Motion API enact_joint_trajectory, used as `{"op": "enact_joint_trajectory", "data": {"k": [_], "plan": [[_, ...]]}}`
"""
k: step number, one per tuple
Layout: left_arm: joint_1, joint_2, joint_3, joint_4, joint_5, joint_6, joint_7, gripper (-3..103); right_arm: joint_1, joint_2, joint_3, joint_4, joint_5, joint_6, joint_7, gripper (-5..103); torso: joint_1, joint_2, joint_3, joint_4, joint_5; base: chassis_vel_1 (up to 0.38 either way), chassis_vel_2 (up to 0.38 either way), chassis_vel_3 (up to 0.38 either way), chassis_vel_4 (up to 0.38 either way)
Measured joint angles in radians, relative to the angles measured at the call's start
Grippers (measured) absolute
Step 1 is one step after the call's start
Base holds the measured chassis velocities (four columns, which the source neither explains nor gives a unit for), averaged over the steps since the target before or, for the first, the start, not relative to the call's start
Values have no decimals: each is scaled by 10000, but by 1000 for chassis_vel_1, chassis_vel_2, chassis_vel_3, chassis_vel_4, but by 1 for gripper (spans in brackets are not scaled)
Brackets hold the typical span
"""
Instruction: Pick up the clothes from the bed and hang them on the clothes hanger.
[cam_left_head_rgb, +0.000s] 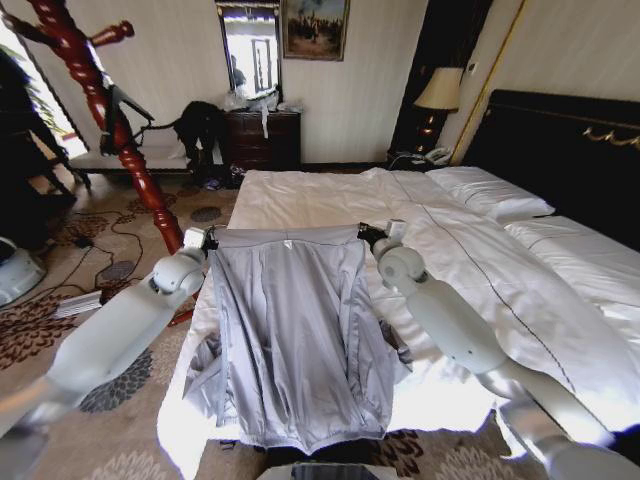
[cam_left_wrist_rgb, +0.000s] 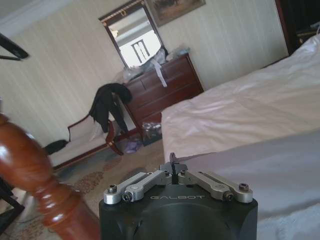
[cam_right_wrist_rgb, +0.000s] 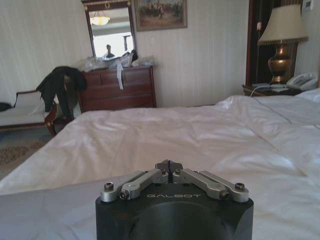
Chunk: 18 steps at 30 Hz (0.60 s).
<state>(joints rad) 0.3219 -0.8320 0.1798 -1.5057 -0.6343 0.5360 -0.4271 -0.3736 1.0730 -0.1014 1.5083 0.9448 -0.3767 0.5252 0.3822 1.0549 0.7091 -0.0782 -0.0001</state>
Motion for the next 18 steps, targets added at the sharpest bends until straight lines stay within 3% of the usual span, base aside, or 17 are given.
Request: {"op": "enact_joint_trajectory", "data": {"k": [3, 6, 9, 18], "plan": [[347, -835, 269, 715, 599, -119, 35, 0, -487, 164, -288, -422, -485, 267, -216, 0, -2, 1, -1, -6, 1, 0, 0, 0, 0], [698, -1111, 255, 960, 858, -216, 36, 0, -635, 466, -316, -705, -825, 549, -253, 0, -6, 2, -2, -7, 0, 0, 0, 0, 0], [1065, -1636, 128, 1777, 1329, -487, 17, 0, -545, 1242, -376, -1333, -1302, 892, -299, 0, -4, 1, -1, 10, -2, 0, 0, 0, 0], [823, -1924, 8, 2630, 1466, -752, 75, -1, 476, 2371, -716, -3481, -2531, 1503, -799, 0, -3, 2, -2, 8, -1, 0, 0, 0, 0]]}}
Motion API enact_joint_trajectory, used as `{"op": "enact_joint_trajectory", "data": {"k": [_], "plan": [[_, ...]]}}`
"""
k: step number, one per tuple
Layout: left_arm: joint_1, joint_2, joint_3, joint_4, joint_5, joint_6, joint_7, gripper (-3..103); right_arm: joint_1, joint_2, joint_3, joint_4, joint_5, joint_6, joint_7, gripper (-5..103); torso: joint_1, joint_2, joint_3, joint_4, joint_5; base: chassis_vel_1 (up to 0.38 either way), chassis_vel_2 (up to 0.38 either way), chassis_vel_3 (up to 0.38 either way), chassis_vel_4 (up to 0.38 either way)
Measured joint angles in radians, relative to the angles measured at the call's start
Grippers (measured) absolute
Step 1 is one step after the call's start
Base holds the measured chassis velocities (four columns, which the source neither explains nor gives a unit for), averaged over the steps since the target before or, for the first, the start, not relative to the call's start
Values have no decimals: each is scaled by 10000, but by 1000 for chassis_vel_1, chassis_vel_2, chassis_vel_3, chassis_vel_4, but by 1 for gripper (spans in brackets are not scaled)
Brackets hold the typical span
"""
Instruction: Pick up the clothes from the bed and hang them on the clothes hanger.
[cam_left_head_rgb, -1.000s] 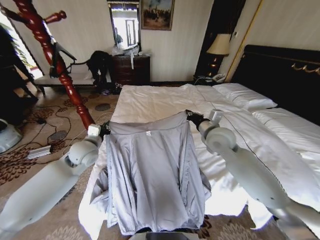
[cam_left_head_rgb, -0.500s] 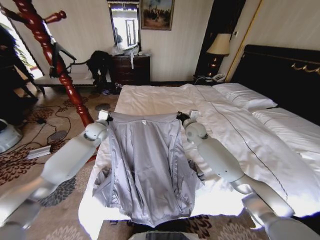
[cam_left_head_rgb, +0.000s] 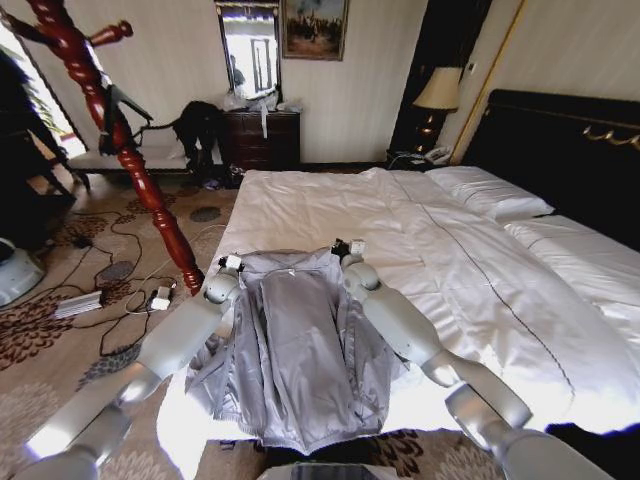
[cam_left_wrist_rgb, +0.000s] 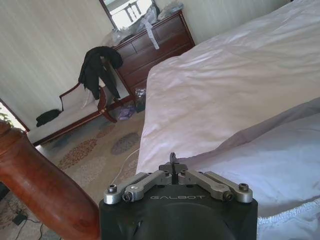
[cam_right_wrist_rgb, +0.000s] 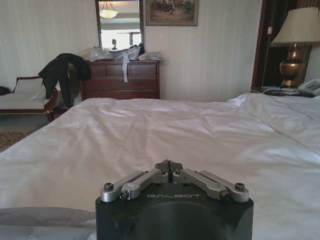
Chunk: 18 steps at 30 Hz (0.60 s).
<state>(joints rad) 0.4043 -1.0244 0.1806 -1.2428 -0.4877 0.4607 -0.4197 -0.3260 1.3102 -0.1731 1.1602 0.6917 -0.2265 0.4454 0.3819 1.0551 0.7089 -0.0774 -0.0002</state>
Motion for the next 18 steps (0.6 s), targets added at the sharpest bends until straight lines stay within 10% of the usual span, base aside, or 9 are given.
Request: {"op": "enact_joint_trajectory", "data": {"k": [7, 18], "plan": [[125, 48, 18, -178, -454, 282, -41, 20, -328, -128, -145, -127, -179, 18, -36, -1, -2, 1, -1, -11, 1, 0, 0, 0, 0], [1063, 498, -644, -1114, -1501, 7, -89, 64, -824, -689, 83, 409, 463, 3, -88, 42, -1, 1, -1, -8, 2, 0, 0, 0, 0]]}}
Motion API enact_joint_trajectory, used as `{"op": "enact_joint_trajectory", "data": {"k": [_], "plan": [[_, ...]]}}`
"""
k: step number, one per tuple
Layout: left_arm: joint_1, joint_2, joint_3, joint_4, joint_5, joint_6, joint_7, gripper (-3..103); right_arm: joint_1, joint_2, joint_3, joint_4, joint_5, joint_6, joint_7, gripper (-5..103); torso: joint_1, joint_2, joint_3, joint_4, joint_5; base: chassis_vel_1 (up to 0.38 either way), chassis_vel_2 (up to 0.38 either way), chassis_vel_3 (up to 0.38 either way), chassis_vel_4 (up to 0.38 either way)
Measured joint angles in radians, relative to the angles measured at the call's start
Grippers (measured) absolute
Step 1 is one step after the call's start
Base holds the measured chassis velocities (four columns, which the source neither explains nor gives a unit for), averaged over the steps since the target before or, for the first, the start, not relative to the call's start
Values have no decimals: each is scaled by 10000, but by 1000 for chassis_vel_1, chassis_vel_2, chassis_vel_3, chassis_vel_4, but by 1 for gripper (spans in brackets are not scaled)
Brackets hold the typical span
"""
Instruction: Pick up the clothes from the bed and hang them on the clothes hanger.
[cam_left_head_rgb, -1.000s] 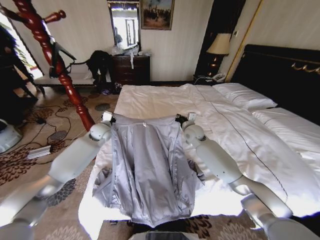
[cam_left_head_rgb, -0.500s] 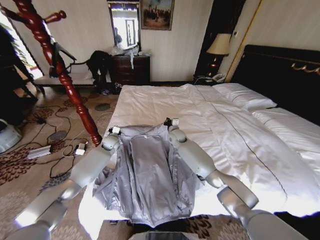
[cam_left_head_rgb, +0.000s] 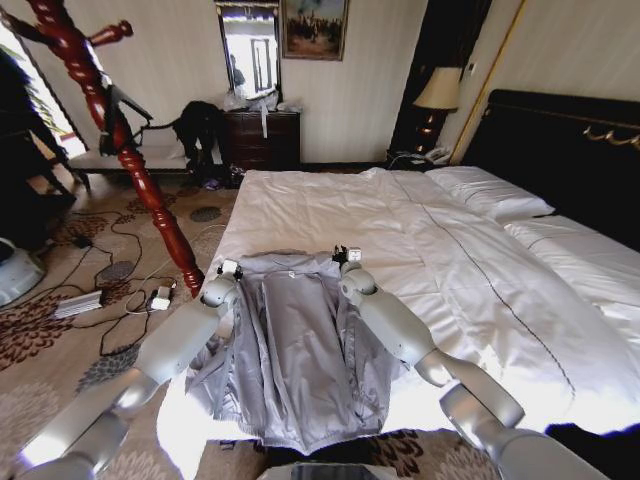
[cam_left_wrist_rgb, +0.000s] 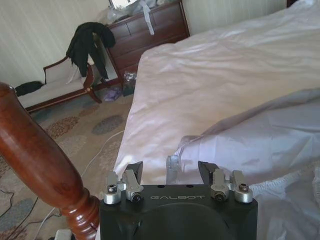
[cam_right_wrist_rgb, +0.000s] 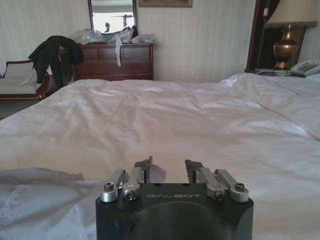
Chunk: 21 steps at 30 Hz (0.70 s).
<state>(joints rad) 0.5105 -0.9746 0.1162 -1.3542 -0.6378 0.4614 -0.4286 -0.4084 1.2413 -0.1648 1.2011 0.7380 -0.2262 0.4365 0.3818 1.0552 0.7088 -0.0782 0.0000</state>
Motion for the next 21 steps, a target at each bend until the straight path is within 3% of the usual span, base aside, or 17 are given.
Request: {"op": "enact_joint_trajectory", "data": {"k": [2, 3, 4, 5, 6, 8, 10, 12, 13, 18, 20, 21], "plan": [[249, 215, -187, -380, -83, -200, -3, 74, -45, -11, 95, -85, 166, -34, 110, 47, 0, 0, 0, 5, -1, 0, 0, 0, 0], [249, 215, -187, -380, -83, -200, -3, 74, -45, -11, 95, -85, 166, -34, 110, 47, 0, 0, 0, 5, -1, 0, 0, 0, 0], [354, 302, -268, -522, -95, -279, -2, 74, -63, -18, 140, -127, 163, -22, 160, 52, 0, 0, 0, 4, -1, 0, 0, 0, 0], [729, 590, -568, -957, -136, -500, 20, 85, -140, -144, 238, -168, 114, 112, 207, 58, 0, 0, 0, 4, 0, 0, 0, 0, 0], [965, 780, -758, -1182, -153, -629, 59, 85, -188, -253, 278, -137, 118, 203, 206, 63, 0, 0, 0, 4, -1, 0, 0, 0, 0], [1233, 1006, -959, -1415, -167, -765, 105, 90, -259, -414, 339, -54, 154, 315, 190, 63, 0, -1, 0, 5, 0, 0, 0, 0, 0], [1791, 1392, -1341, -1869, -225, -1028, 215, 98, -413, -723, 559, 183, 422, 507, 118, 74, -1, 1, -1, 5, 1, 0, 0, 0, 0], [2565, 1700, -1887, -2384, -235, -1275, 278, 100, -625, -1001, 954, 526, 1037, 586, 150, 85, -1, 1, -1, 1, -1, 0, 0, 0, 0], [2565, 1700, -1887, -2384, -235, -1275, 278, 100, -625, -1001, 954, 526, 1037, 586, 150, 85, -1, 1, -1, 1, -1, 0, 0, 0, 0], [4893, 2117, -3297, -3851, 115, -1708, 378, 100, -1288, -1779, 1963, 1574, 3307, 248, 486, 100, -3, 1, -2, 2, -1, 0, 0, 0, 0], [5156, 2143, -3498, -4020, 247, -1760, 408, 100, -1389, -1861, 2068, 1692, 3433, 215, 508, 100, -2, 0, -2, 2, -1, 0, 0, 0, 0], [5992, 2246, -4179, -4623, 587, -1894, 489, 100, -1758, -2166, 2330, 2060, 3378, 177, 501, 100, -2, 1, -2, 4, 0, 0, 0, 0, 0]]}}
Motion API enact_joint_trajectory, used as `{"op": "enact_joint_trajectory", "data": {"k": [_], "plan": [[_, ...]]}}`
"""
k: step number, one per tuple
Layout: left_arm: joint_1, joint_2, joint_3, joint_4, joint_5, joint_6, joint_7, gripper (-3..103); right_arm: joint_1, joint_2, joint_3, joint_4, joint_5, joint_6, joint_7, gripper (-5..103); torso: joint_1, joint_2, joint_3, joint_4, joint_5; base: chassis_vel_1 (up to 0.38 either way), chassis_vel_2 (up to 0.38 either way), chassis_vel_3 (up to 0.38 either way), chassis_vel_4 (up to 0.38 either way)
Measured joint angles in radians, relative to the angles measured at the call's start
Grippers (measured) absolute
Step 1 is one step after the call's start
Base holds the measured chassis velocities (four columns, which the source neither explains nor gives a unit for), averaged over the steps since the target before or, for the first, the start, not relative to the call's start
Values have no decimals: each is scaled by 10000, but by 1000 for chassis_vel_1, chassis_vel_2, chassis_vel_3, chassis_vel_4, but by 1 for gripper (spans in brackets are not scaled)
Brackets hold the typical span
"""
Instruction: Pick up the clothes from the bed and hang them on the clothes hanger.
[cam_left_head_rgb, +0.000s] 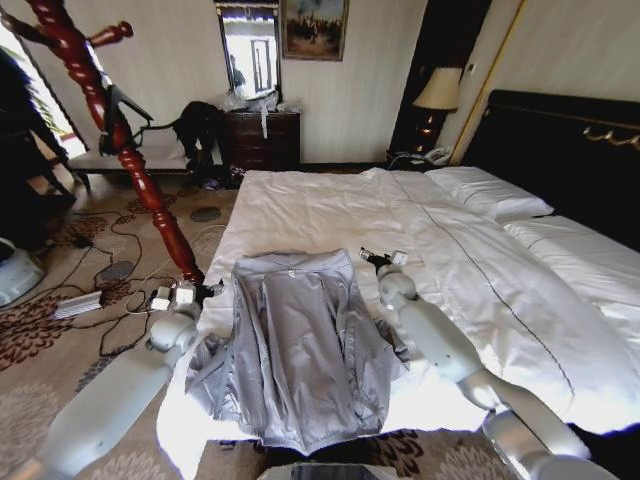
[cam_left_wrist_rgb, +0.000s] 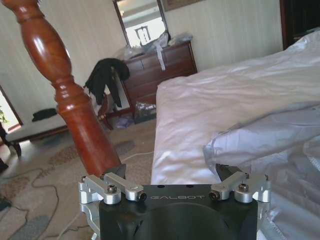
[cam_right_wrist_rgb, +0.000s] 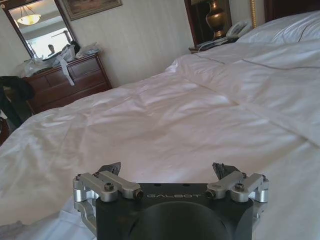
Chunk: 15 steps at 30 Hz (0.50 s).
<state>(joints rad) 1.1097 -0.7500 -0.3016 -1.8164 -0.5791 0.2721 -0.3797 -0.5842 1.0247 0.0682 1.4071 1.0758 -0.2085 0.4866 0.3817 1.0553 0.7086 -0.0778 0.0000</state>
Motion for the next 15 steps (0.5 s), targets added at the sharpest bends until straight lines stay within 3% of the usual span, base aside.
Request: {"op": "enact_joint_trajectory", "data": {"k": [3, 6, 8, 11, 13, 15], "plan": [[754, 73, -535, -509, 182, -105, 79, 100, -432, -291, 229, 361, -414, 41, -91, 100, 0, 0, 0, -3, 2, 0, 0, 0, 0], [2748, -144, -1858, -1469, 563, -398, 299, 100, -2024, -824, 971, 1589, -1472, 299, -267, 100, -1, 0, -1, 1, 5, 0, 0, 0, 0], [3035, -279, -2060, -1577, 658, -462, 313, 100, -2452, -922, 1143, 1876, -1812, 381, -322, 100, -1, 0, -1, 2, 5, 0, 0, 0, 0], [4366, -1487, -3196, -2089, 1086, -1021, 553, 100, -4502, -1250, 2190, 3337, -4057, 994, -631, 100, -3, 1, -1, -4, -1, 0, 0, 0, 0], [4548, -1697, -3378, -2191, 1103, -1118, 591, 100, -4806, -1253, 2410, 3562, -4333, 1060, -686, 100, -3, 1, -1, -3, -1, 0, 0, 0, 0], [5021, -2313, -3836, -2612, 1165, -1364, 720, 100, -6037, -1115, 3322, 4413, -4950, 1167, -794, 100, -1, 1, -1, 3, -2, 0, 0, 0, 0]]}}
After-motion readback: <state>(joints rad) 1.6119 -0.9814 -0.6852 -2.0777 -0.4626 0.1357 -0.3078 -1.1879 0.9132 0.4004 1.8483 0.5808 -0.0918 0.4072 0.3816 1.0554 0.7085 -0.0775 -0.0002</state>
